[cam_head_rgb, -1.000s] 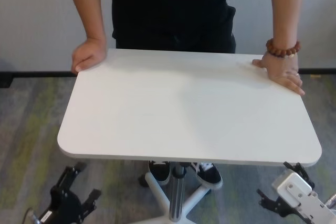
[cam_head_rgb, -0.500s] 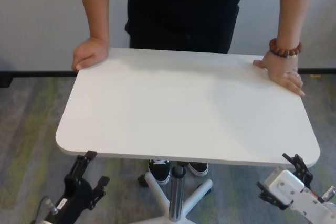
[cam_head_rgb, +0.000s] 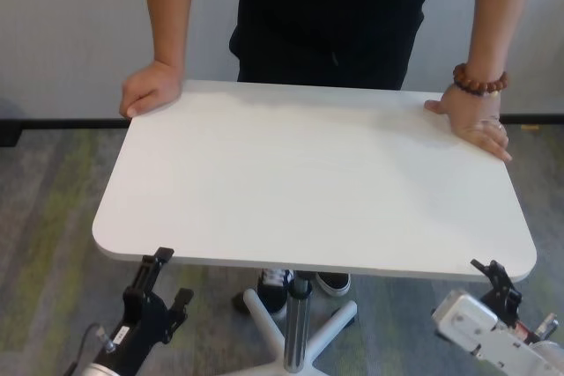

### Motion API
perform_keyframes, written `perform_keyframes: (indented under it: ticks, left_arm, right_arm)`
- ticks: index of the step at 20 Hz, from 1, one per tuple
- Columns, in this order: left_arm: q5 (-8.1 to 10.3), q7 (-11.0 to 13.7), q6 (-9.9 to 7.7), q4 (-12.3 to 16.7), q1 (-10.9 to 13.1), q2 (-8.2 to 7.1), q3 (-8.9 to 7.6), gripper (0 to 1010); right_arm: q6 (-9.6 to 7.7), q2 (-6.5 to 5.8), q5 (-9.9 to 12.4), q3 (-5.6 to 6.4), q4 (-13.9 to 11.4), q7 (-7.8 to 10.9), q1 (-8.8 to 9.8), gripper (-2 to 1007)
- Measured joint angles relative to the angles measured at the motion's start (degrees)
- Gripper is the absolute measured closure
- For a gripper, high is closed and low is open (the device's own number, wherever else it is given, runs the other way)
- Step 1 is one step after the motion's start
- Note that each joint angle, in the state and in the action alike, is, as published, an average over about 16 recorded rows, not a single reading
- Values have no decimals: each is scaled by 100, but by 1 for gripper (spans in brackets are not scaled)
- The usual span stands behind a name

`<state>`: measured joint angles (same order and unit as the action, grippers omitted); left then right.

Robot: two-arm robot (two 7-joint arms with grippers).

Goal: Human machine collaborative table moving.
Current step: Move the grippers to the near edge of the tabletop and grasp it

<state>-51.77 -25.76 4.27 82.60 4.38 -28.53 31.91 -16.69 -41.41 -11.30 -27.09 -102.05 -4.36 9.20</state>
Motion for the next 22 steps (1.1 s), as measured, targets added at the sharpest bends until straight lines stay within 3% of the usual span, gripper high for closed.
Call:
perform_keyframes:
  ticks: [11, 22]
  left_arm:
    - [-165, -59, -35, -432, -288, 474, -39, 9]
    - [-5, 120, 127, -613, -393, 661, -237, 9]
  right_arm:
    - [-86, 135, -835, -206, 273, -250, -213, 4]
    - [103, 408, -1507, -401, 817, -372, -636, 4]
